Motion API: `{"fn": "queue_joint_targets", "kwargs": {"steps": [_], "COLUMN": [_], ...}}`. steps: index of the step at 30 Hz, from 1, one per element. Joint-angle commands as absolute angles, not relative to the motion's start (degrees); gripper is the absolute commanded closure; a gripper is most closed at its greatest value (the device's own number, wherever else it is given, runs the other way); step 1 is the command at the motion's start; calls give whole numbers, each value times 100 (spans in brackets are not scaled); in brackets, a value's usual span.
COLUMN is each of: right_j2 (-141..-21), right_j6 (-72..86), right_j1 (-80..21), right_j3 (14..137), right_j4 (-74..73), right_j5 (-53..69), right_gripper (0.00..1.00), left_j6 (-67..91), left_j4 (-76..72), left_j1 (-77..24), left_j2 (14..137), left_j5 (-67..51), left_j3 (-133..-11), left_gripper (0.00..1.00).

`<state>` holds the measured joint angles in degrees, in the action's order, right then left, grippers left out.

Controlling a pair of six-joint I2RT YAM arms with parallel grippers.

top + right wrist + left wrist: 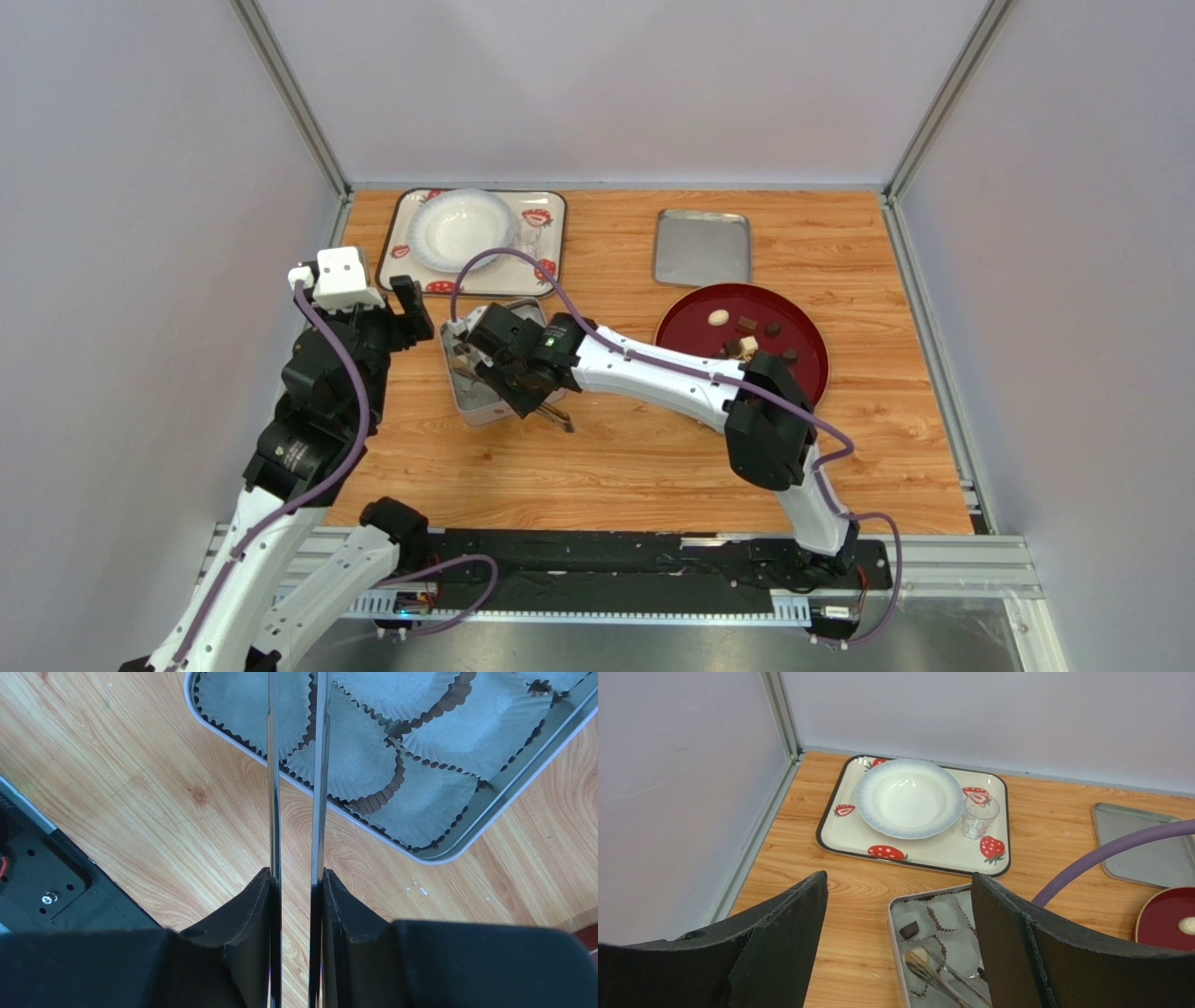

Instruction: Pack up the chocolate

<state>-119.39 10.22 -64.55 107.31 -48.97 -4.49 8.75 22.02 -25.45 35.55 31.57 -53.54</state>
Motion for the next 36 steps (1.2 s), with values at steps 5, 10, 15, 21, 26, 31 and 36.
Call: {"fn": "queue_joint_targets", "kwargs": {"steps": [5,10,15,21,26,31,36], "right_j2": [-12164,-12225,-12217,-12182,-12076,-11787,-11435], "right_j6": [967,941,940,940,967,993,1011], "right_j1": [-6460,-6460,-6460,-6460,-6451,-6460,-6460], "right_j3": [11030,11074,11092,11109,11127,11118,11083], "right_j4": [-4676,-4676,-4667,-4641,-4632,-4632,-4623], "right_j5": [-378,-413,-422,-422,-343,-352,-255], "right_gripper": [73,69,62,61,61,60,58], "left_j6": [931,914,914,914,914,914,905], "left_j4": [2092,2092,2092,2092,2083,2083,2083], "left_j1": [-2522,-2522,-2514,-2522,-2514,-2522,-2514], "left_j2": [3498,3489,3498,3489,3489,3480,3480], "left_j5": [3129,3129,3129,3129,3129,3129,3138], "left_j3": [-5361,-5361,-5361,-5361,-5361,-5361,-5361], "left_gripper": [17,17,17,17,17,17,17]}}
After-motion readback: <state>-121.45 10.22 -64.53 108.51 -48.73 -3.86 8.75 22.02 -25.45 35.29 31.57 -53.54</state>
